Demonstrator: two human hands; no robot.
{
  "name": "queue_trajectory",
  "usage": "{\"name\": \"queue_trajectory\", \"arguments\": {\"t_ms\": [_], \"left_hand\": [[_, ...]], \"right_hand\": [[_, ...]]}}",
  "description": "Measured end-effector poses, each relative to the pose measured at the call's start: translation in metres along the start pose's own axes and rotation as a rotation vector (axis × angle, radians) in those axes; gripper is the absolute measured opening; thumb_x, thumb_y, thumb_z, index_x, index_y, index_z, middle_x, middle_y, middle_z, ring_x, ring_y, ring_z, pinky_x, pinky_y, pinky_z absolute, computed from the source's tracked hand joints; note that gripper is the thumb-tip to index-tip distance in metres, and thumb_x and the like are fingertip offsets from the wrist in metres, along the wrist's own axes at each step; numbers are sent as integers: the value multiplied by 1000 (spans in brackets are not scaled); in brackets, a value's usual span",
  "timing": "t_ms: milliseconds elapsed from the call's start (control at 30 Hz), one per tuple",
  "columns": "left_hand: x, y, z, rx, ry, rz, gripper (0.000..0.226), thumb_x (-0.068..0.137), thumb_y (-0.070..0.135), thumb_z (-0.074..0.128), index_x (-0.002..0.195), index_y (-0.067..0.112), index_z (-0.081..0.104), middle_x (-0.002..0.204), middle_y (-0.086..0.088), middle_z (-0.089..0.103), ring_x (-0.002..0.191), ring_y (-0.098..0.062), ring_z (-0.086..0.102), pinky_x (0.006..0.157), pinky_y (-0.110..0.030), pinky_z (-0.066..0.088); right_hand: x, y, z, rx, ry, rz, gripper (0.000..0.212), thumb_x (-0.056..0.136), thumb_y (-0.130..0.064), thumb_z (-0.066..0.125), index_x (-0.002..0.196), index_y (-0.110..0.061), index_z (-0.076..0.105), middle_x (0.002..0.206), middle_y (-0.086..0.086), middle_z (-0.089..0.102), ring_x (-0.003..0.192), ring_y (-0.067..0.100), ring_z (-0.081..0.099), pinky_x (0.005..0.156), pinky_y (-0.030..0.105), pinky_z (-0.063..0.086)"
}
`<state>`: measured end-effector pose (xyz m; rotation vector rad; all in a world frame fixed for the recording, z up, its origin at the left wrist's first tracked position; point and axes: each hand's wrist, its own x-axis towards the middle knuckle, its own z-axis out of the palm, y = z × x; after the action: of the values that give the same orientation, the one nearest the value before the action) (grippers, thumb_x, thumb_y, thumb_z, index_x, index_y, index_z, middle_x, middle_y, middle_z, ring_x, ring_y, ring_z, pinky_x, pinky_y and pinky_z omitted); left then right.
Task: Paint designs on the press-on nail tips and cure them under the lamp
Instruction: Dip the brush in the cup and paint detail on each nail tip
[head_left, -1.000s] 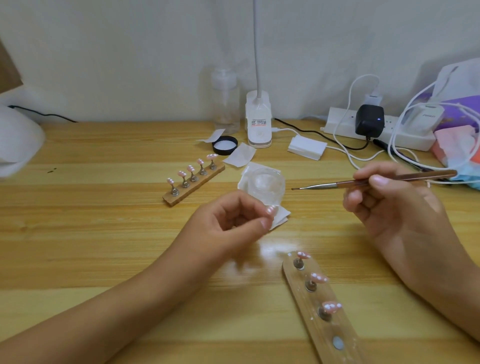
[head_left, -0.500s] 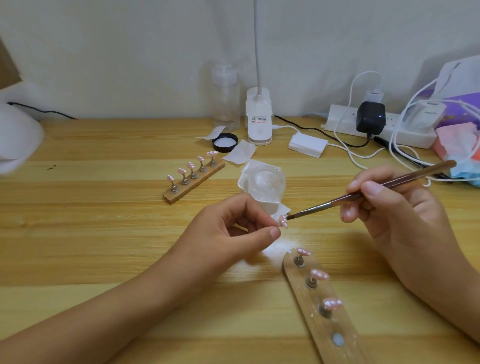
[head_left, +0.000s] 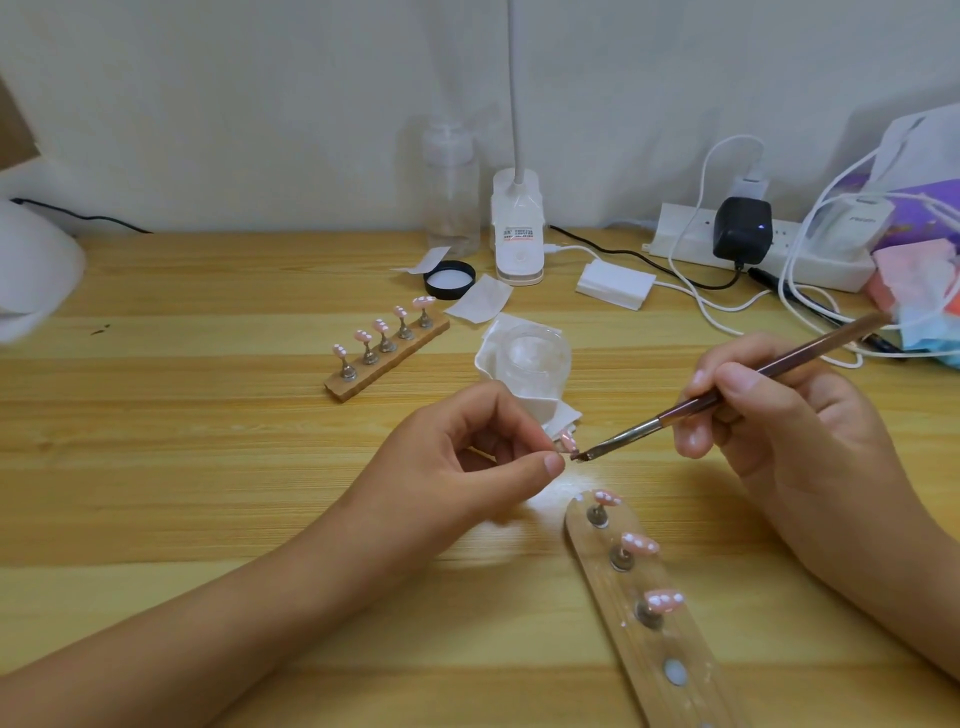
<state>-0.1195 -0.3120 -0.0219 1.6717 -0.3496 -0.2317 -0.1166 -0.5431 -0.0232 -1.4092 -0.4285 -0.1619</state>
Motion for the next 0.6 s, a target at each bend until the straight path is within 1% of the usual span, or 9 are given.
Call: {"name": "queue_trajectory", "arguments": {"t_ms": [100, 167, 267, 333, 400, 433, 500, 533, 600], "left_hand": [[0, 0, 0, -31, -18, -18, 6, 76, 20, 72, 76, 23, 68, 83, -3, 71, 73, -9, 64, 66, -21, 54], [0, 0, 0, -40, -26, -14, 5, 77, 17, 72, 77, 21, 68, 83, 1, 71, 73, -8, 65, 66, -22, 54], [0, 1, 0, -33, -26, -5, 6, 77, 16, 71, 76, 21, 68, 85, -9, 71, 72, -10, 63, 64, -22, 53], [-1, 1, 0, -34, -28, -9, 5, 77, 17, 71, 76, 20, 68, 90, -15, 70, 72, -12, 62, 63, -23, 53], [-1, 1, 0, -36, -30, -7, 5, 77, 17, 71, 75, 20, 67, 87, -15, 69, 69, -11, 60, 61, -22, 51], [-1, 1, 0, -33, -28, -3, 6, 77, 16, 71, 75, 20, 67, 81, -10, 69, 68, -10, 59, 60, -20, 49], [-1, 1, 0, -29, -21, 2, 8, 76, 16, 71, 73, 23, 67, 71, 3, 66, 64, -7, 58, 59, -18, 47], [-1, 0, 0, -28, -18, 2, 9, 76, 17, 71, 72, 23, 67, 71, 5, 65, 64, -7, 58, 59, -18, 47], [-1, -1, 0, -26, -10, 3, 8, 76, 18, 72, 72, 24, 67, 74, 2, 68, 68, -7, 60, 60, -18, 48]], "right_hand": [[1, 0, -2, 16, 28, -21, 10, 85, -33, 67, 81, -25, 70, 66, -1, 61, 64, 14, 60, 67, 19, 51], [1, 1, -3, 22, 48, -32, 13, 87, -28, 58, 83, -26, 70, 68, -1, 62, 66, 14, 61, 70, 20, 52], [0, 3, -4, -6, 39, -31, 15, 87, -28, 56, 84, -27, 70, 70, -1, 63, 70, 15, 62, 75, 21, 52], [0, 1, -2, -40, 15, -34, 9, 86, -34, 65, 86, -27, 70, 72, -1, 64, 72, 15, 63, 77, 22, 52], [-1, 0, -1, -77, -2, -24, 22, 82, -48, 70, 87, -27, 70, 75, -3, 64, 73, 15, 63, 78, 23, 52], [-1, 0, -1, -84, -9, -23, 22, 82, -48, 70, 86, -27, 70, 75, -3, 64, 72, 16, 63, 77, 23, 52], [-1, 1, -1, -81, -16, -30, 11, 85, -35, 65, 83, -25, 69, 74, -2, 62, 69, 16, 61, 74, 23, 51], [-1, 2, -2, -76, -14, -29, 12, 85, -30, 59, 81, -25, 69, 73, -1, 61, 67, 16, 60, 72, 22, 50], [-1, 2, -2, -71, -13, -18, 16, 83, -27, 54, 78, -25, 69, 70, -1, 60, 64, 15, 59, 69, 21, 50]]}}
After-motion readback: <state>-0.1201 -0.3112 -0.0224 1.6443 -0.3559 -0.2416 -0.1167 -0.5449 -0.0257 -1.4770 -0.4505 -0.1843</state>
